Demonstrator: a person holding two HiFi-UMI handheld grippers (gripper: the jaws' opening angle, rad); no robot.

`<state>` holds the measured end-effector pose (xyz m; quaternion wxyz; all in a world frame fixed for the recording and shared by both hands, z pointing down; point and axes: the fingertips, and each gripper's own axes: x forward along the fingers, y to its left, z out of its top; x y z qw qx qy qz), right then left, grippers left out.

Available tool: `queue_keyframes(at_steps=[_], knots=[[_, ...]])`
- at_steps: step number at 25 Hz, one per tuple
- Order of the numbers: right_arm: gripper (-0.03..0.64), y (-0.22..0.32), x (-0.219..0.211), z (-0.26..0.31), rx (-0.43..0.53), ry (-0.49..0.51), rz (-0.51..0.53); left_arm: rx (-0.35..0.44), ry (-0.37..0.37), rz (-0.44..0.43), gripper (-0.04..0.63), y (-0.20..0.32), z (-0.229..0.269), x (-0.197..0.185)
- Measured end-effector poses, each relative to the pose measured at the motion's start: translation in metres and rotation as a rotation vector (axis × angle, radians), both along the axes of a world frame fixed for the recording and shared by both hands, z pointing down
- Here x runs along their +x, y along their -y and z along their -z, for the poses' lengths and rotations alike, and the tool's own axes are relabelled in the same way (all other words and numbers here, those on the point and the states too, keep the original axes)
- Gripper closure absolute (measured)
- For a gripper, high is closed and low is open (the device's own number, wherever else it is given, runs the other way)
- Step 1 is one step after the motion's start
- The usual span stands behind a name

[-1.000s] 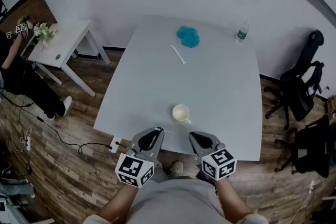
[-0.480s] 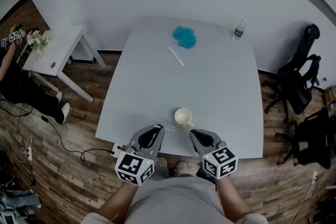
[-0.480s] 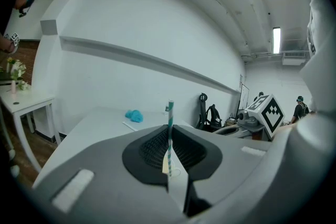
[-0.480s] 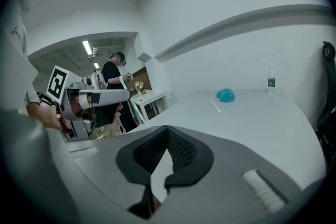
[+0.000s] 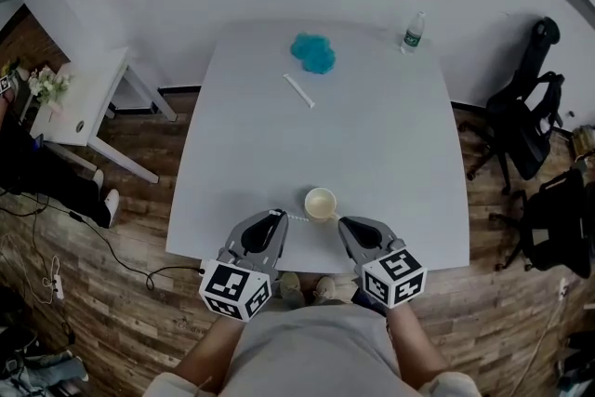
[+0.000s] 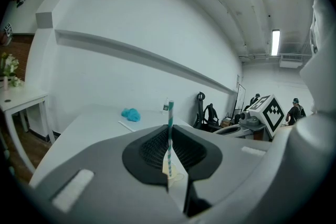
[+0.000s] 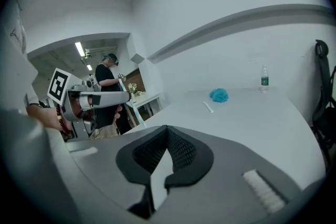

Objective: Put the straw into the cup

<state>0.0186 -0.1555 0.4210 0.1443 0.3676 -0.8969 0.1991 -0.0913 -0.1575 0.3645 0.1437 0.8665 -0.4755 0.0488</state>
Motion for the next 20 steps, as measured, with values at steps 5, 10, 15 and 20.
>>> queue_keyframes(at_steps=[5, 10, 15, 20], knots=[[0.611, 0.007, 0.0, -0.004, -0.008, -0.004, -0.011, -0.015, -0.002, -0.009, 0.552, 0.012, -0.005, 0.002], [0.611, 0.019, 0.002, -0.009, -0.014, -0.01, -0.019, -0.02, -0.002, -0.028, 0.552, 0.027, -0.01, 0.008], [0.611, 0.028, 0.004, -0.011, -0.022, -0.013, -0.027, -0.036, -0.011, -0.038, 0.552, 0.038, -0.015, 0.012], [0.611, 0.034, 0.009, -0.015, -0.033, -0.023, -0.035, -0.05, -0.018, -0.048, 0.552, 0.046, -0.022, 0.015]])
